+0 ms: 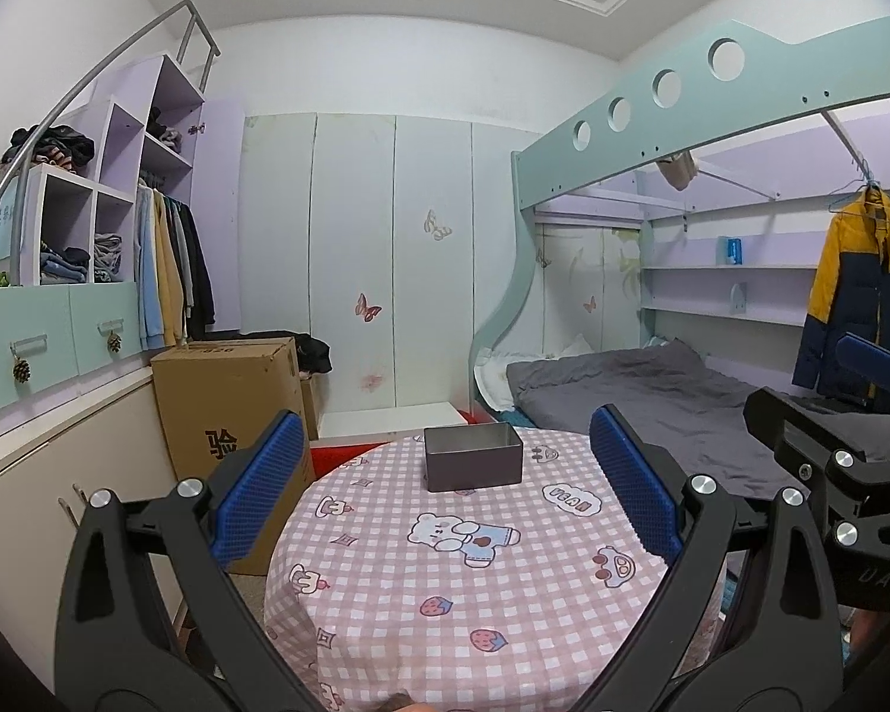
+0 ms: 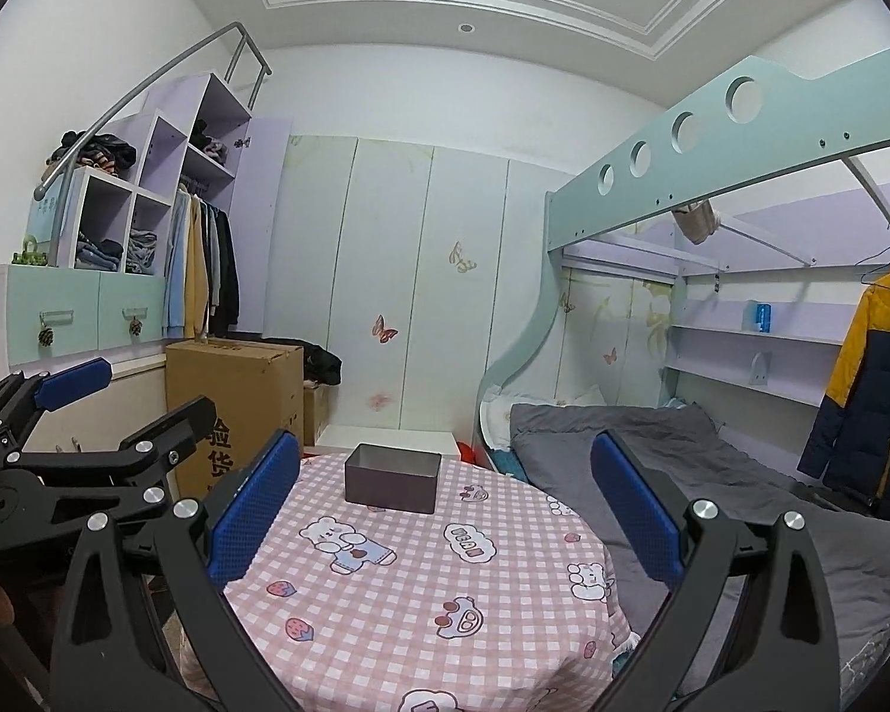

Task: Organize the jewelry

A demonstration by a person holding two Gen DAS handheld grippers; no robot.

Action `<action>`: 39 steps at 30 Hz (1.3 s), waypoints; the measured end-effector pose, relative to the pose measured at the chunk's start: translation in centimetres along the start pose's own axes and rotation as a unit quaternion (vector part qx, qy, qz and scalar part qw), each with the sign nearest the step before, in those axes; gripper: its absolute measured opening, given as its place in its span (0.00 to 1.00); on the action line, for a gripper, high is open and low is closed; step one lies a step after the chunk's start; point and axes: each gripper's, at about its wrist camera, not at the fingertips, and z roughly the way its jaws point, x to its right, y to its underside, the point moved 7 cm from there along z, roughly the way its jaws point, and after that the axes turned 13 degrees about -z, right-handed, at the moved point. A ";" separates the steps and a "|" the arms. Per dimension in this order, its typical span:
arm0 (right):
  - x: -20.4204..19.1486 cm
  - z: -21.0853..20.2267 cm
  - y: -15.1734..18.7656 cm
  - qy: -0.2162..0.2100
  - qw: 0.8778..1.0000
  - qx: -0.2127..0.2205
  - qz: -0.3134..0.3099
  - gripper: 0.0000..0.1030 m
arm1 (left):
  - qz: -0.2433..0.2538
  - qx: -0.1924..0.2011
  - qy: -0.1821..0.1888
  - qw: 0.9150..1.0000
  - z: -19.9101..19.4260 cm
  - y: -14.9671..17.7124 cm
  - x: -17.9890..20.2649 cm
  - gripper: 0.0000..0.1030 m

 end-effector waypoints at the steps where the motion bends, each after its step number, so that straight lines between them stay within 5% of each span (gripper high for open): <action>1: 0.0 -0.1 0.0 0.001 1.000 0.000 -0.001 0.92 | 0.000 0.000 -0.001 1.000 0.0 0.0 0.0 0.92; 39: -0.2 0.2 0.8 0.005 1.000 -0.009 0.002 0.92 | 0.002 -0.002 -0.007 1.000 0.2 0.3 -0.5 0.92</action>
